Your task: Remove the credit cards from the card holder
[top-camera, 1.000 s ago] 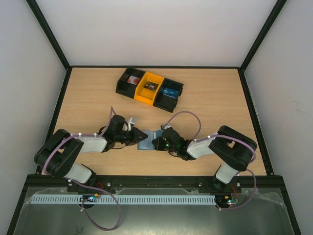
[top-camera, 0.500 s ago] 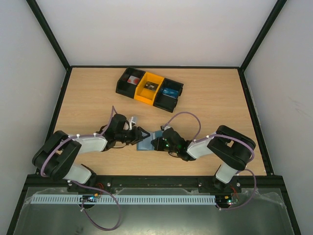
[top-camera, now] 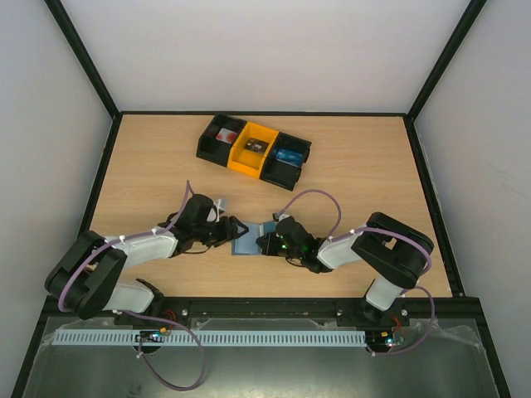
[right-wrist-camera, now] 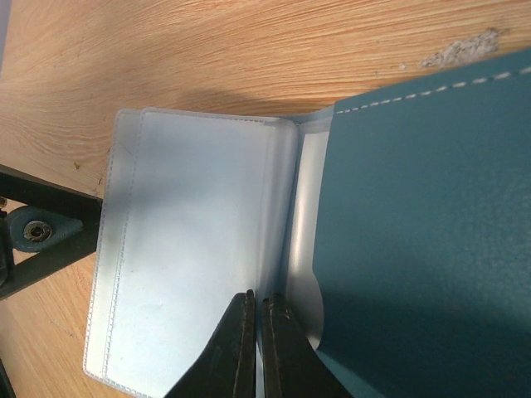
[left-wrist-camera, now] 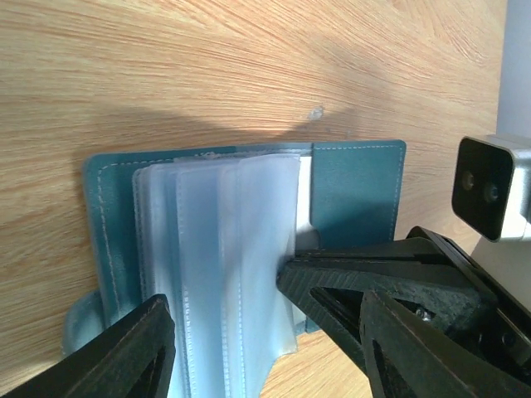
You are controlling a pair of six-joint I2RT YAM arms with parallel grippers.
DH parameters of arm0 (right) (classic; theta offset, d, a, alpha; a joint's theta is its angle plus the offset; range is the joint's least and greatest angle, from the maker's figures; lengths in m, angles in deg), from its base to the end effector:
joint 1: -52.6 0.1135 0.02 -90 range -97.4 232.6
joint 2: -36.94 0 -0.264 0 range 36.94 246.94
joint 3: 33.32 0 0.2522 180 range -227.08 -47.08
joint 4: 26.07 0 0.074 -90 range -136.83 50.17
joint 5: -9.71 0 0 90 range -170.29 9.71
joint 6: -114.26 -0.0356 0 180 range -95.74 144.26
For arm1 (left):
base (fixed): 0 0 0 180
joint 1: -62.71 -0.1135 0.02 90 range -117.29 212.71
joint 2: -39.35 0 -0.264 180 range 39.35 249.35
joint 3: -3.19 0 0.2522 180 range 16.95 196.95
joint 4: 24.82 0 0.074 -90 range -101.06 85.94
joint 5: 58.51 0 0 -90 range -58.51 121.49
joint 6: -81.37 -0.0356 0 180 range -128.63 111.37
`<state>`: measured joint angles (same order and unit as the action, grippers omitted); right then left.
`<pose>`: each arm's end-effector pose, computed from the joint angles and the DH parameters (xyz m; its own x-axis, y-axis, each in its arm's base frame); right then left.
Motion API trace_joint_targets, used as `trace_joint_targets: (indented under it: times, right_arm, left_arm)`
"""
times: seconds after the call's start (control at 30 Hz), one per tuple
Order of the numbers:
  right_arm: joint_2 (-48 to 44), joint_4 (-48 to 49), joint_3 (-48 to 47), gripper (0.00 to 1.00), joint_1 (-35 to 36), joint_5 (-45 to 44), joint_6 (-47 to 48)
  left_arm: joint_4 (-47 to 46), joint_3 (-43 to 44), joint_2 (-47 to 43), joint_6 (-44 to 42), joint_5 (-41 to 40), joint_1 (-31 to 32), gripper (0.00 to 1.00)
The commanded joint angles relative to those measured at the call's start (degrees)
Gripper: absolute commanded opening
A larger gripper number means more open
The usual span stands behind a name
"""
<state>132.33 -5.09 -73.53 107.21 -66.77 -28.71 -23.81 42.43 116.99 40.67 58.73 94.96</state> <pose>0.1546 0.2320 0.1082 -0.9182 0.0477 -0.3932 -0.2849 0.6100 0.7394 0.1966 -0.1433 0.1477 -0.9366 -0.2061 -0.2835 0.0974 0.6241 -0.7752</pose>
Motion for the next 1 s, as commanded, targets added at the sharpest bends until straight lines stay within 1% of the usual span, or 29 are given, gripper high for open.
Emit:
trace_joint_targets:
  times: [0.0,0.23,0.43,0.77,0.97]
  right_arm:
    - [1.6,-2.84,1.19,0.03,0.06,0.02,0.12]
    - [1.59,-2.84,1.29,0.03,0.06,0.04,0.05]
    - [1.77,-2.71,1.22,0.03,-0.02,0.0,0.06]
    - [2.04,-2.49,1.23,0.03,0.01,0.12,0.06]
    - [2.68,-1.64,1.32,0.03,0.04,0.54,-0.3]
  left_arm:
    - [1.52,1.16,-0.17,-1.31,-1.34,0.27,0.64]
    - [-1.15,0.67,1.48,-0.71,0.57,0.27,0.63]
    - [-1.22,0.67,1.81,-1.04,0.38,0.21,0.62]
    - [-3.99,0.11,4.26,-0.36,1.62,0.27,0.6]
    - [-5.57,0.15,4.28,0.66,3.07,0.32,0.54]
